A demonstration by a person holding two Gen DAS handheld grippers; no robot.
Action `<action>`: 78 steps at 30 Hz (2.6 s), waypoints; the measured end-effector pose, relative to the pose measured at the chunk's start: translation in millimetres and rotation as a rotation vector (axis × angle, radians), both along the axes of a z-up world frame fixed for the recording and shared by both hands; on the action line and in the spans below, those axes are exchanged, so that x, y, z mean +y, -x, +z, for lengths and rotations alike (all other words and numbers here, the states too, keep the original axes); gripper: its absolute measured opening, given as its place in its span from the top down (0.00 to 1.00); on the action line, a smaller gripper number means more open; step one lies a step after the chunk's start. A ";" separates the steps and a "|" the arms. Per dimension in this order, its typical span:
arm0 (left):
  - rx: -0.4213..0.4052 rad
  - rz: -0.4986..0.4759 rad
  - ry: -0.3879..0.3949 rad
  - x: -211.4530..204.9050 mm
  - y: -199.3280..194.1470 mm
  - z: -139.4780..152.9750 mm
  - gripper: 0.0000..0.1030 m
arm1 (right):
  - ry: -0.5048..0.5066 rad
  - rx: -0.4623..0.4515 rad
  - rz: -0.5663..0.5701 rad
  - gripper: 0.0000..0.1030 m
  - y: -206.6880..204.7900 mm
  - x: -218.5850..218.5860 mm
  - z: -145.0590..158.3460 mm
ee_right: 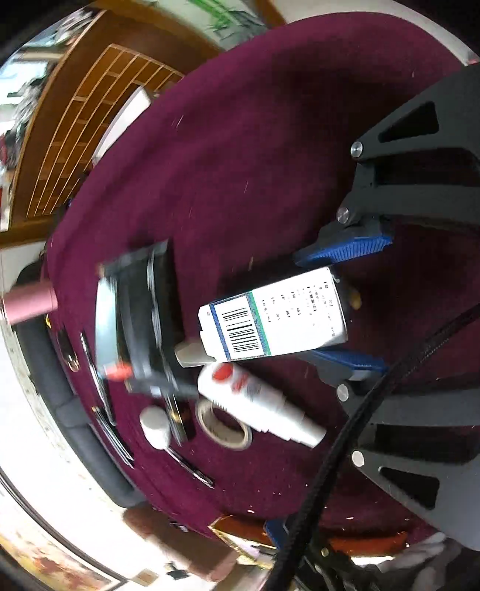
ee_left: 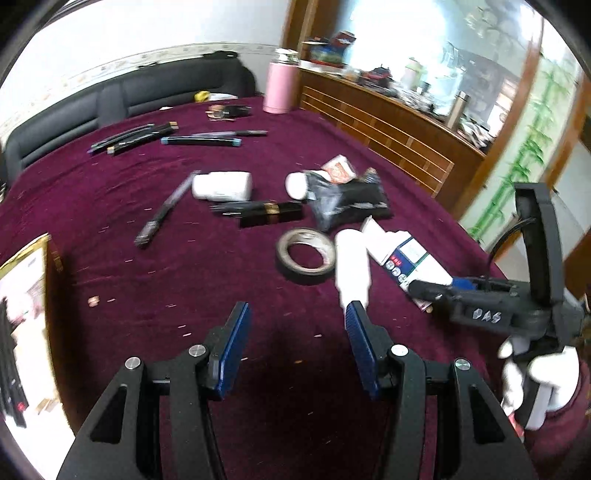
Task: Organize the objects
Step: 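Grasp the white barcode box with the right gripper, then grasp the white plastic bottle with the left gripper, then lift the bottle with the left gripper while the right lifts the barcode box, then lower the bottle and barcode box into the tray and open both grippers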
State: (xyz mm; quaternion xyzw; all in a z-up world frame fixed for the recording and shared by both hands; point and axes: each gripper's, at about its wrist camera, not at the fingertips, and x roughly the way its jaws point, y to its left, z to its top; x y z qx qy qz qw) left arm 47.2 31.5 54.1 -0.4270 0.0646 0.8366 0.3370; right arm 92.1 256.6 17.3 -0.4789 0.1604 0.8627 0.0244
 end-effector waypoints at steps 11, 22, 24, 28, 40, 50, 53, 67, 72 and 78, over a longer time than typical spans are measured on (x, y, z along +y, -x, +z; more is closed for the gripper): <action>-0.017 -0.134 0.134 80.3 1.5 -27.6 0.56 | 0.021 0.040 0.069 0.62 -9.5 10.8 9.2; -0.026 -0.233 0.198 124.1 16.9 -39.9 0.67 | 0.022 0.041 0.076 0.62 3.9 15.5 7.9; -0.051 -0.222 0.161 124.4 25.4 -40.2 0.67 | 0.009 0.046 0.072 0.62 8.2 17.0 11.2; -0.036 -0.186 0.146 121.5 30.0 -42.0 0.77 | -0.020 0.030 0.075 0.62 25.0 16.8 10.0; -0.072 -0.123 0.072 80.7 17.3 -34.3 0.77 | -0.043 -0.005 0.084 0.57 45.4 9.8 5.5; -0.076 -0.028 -0.058 11.3 -9.0 -10.5 0.76 | 0.061 0.055 0.097 0.64 27.1 5.7 21.0; -0.071 0.030 -0.114 -18.9 -15.6 2.0 0.76 | 0.122 0.074 0.150 0.64 20.3 -10.3 32.6; -0.031 0.485 -0.211 -224.1 -11.7 18.4 0.76 | 0.286 0.070 0.548 0.63 44.6 -203.1 68.8; -0.057 0.594 -0.204 -273.5 -7.7 -2.4 0.76 | 0.278 0.007 0.661 0.63 53.6 -281.8 57.1; -0.095 0.617 -0.195 -298.3 -6.9 -18.8 0.76 | 0.199 -0.049 0.718 0.63 55.4 -342.1 33.0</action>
